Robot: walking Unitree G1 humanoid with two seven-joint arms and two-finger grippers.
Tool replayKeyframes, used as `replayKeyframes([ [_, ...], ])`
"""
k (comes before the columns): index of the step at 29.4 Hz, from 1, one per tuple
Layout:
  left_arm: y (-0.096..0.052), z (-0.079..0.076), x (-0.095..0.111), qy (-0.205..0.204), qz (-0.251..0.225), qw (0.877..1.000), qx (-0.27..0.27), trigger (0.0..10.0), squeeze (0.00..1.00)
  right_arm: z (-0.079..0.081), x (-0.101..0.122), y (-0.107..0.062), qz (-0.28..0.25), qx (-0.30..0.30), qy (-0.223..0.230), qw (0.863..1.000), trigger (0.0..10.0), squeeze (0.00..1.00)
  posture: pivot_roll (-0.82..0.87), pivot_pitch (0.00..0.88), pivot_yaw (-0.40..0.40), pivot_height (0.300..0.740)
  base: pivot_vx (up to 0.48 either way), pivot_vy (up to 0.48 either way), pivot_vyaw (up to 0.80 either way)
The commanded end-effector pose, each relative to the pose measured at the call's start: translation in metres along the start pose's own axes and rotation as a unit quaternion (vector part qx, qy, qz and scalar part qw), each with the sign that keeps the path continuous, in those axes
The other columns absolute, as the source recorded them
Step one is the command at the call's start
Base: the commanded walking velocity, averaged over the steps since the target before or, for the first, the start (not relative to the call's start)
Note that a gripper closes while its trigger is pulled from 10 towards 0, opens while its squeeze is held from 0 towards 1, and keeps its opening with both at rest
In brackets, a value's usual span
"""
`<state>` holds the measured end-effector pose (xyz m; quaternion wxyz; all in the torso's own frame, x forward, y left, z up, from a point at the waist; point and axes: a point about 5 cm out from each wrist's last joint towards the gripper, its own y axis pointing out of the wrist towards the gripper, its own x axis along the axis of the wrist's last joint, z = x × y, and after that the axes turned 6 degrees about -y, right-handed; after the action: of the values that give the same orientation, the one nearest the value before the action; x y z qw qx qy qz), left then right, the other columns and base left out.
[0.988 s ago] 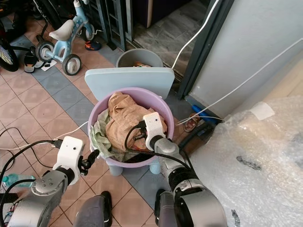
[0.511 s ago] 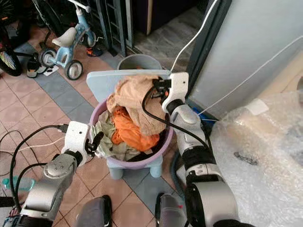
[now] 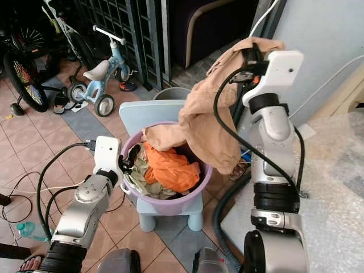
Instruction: Clothes washing
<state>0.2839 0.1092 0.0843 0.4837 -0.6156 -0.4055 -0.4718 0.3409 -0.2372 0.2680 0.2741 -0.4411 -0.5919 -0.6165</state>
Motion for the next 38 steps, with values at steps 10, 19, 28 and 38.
replayKeyframes([
  [10, 0.000, 0.002, -0.011, -0.003, 0.012, 1.000, 0.008, 10.0, 0.00, -0.119, 0.031, 0.022, -0.009, -0.237, -0.134, 0.962, 0.0, 0.00, -0.09, 0.000, 0.024, 0.740, 0.000, 0.000, -0.08],
  [19, -0.005, 0.012, -0.018, -0.011, 0.023, 0.999, 0.033, 10.0, 0.00, -0.096, 0.017, 0.029, 0.000, -0.181, -0.124, 0.976, 0.0, 0.00, -0.07, 0.016, 0.013, 0.740, 0.000, 0.000, -0.16],
  [28, -0.002, 0.009, -0.022, -0.009, 0.033, 0.999, 0.029, 10.0, 0.00, -0.081, 0.013, 0.045, 0.018, -0.106, -0.023, 0.994, 0.0, 0.00, -0.08, 0.016, -0.002, 0.740, 0.000, 0.000, 0.00],
  [38, 0.006, 0.014, -0.006, -0.013, -0.008, 0.999, 0.048, 10.0, 0.00, 0.024, 0.049, 0.044, -0.049, 0.190, 0.132, 0.972, 0.0, 0.00, -0.09, 0.011, 0.003, 0.740, 0.000, 0.000, 0.00],
])
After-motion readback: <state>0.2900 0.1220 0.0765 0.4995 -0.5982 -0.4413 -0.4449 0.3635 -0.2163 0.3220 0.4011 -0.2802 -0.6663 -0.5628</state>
